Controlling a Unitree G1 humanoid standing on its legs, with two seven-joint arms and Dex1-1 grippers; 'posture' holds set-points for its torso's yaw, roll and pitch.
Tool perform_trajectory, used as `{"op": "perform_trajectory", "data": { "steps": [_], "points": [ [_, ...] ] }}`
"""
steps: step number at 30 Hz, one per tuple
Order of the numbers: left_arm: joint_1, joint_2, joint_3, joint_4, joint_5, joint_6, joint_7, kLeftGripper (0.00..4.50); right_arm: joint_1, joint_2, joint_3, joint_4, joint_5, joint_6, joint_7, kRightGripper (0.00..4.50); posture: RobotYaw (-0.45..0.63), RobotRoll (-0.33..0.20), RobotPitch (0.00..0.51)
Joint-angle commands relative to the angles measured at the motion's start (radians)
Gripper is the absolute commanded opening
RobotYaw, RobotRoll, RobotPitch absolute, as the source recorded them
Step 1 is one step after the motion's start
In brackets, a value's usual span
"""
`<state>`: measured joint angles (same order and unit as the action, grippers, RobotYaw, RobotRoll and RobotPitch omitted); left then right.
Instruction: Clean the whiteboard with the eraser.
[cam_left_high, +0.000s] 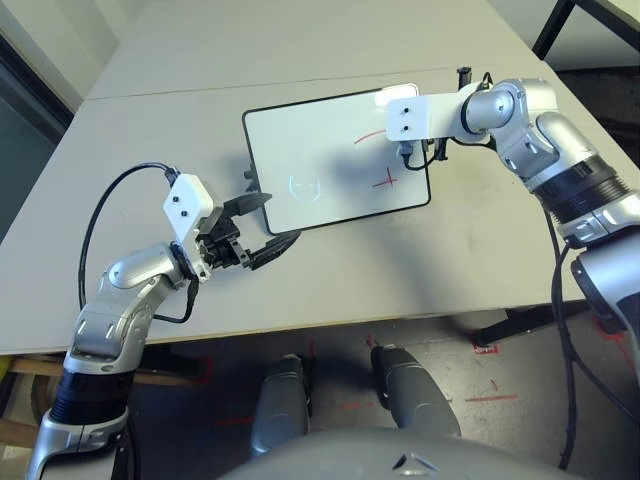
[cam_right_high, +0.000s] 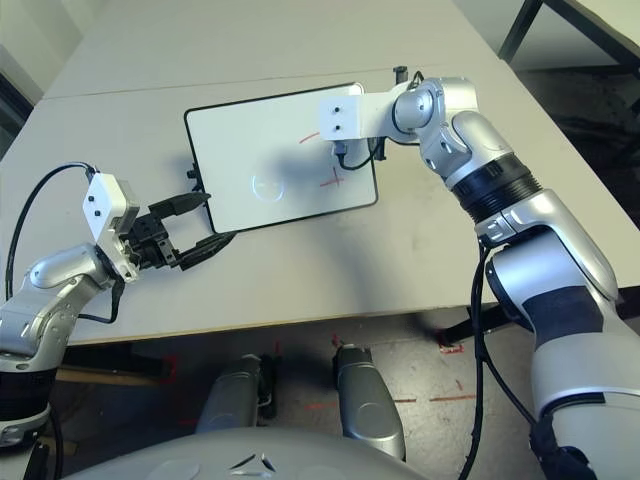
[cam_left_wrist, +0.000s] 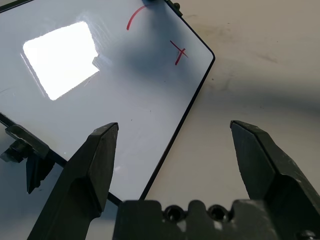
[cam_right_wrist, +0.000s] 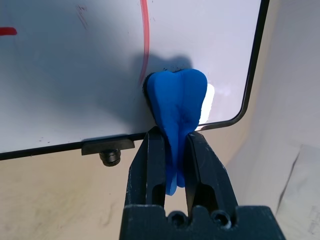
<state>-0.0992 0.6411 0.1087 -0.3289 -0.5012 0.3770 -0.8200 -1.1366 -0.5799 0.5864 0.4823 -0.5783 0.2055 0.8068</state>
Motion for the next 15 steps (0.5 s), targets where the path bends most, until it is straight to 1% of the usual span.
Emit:
{"op": "perform_trajectory", "data": {
  "steps": [1,8,15],
  "points": [
    [0.009,0.007,0.006,0.006,0.014,-0.007,0.001,4.5,0.024,0.024,0.006,-0.015,-0.04,-0.018,-0.015,0.33,-0.06,0.0,0.12],
    [0.005,0.005,0.008,0.019,0.02,-0.016,-0.001,4.5,0.058,0.014,-0.004,-0.054,-0.093,-0.032,-0.01,0.33,-0.06,0.0,0.117],
    [-0.001,0.002,0.005,0.029,0.024,-0.025,-0.003,4.5,0.092,-0.003,-0.019,-0.076,-0.12,-0.029,-0.004,0.33,-0.06,0.0,0.114]
  ]
}}
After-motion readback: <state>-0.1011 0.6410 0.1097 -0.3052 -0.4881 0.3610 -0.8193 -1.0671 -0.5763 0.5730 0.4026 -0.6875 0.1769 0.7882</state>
